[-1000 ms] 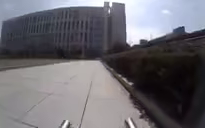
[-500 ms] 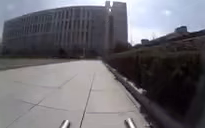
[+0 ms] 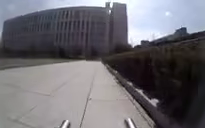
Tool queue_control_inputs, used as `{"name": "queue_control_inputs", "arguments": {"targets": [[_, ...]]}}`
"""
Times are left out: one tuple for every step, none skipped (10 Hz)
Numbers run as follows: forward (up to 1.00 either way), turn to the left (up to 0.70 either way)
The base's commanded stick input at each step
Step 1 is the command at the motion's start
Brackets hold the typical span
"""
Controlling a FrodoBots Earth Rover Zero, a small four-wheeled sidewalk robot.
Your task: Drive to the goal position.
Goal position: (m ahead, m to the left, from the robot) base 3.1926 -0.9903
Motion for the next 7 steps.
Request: {"name": "queue_control_inputs", "arguments": {"targets": [[0.85, 0.0], [0.85, 0.0], [0.84, 0.0], [0.7, 0.0], [0.7, 0.0], [0.7, 0.0], [0.7, 0.0]]}}
